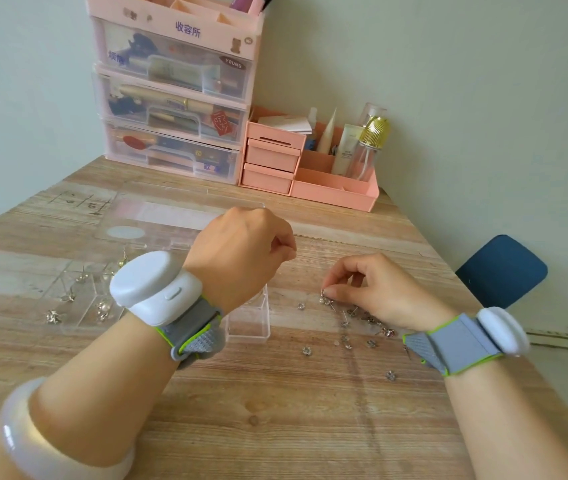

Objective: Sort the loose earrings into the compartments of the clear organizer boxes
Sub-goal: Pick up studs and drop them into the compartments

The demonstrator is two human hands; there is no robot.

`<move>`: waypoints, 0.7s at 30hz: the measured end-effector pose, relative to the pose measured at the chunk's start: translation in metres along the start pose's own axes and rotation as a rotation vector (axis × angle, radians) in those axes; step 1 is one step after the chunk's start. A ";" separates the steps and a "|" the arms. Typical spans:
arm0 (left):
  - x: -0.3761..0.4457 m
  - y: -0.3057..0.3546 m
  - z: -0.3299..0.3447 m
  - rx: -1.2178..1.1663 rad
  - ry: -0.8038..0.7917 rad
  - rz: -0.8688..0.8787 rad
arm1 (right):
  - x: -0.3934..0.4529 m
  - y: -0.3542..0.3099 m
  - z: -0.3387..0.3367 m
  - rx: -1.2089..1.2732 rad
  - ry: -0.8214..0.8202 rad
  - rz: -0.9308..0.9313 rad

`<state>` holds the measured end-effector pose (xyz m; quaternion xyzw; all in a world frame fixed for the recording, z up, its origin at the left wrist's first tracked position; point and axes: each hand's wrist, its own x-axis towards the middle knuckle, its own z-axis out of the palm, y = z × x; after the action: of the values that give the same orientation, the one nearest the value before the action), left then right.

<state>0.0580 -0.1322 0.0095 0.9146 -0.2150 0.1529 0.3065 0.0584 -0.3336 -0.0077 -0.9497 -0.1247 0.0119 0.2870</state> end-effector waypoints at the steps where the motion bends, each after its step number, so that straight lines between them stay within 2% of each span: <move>1: 0.000 0.000 0.000 0.008 0.002 -0.002 | 0.000 0.000 0.000 -0.003 0.001 -0.001; 21: -0.004 0.002 -0.002 0.052 0.011 0.017 | -0.003 -0.009 0.005 -0.021 0.046 -0.025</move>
<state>0.0536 -0.1314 0.0100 0.9195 -0.2169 0.1660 0.2826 0.0526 -0.3240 -0.0070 -0.9510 -0.1301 -0.0150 0.2800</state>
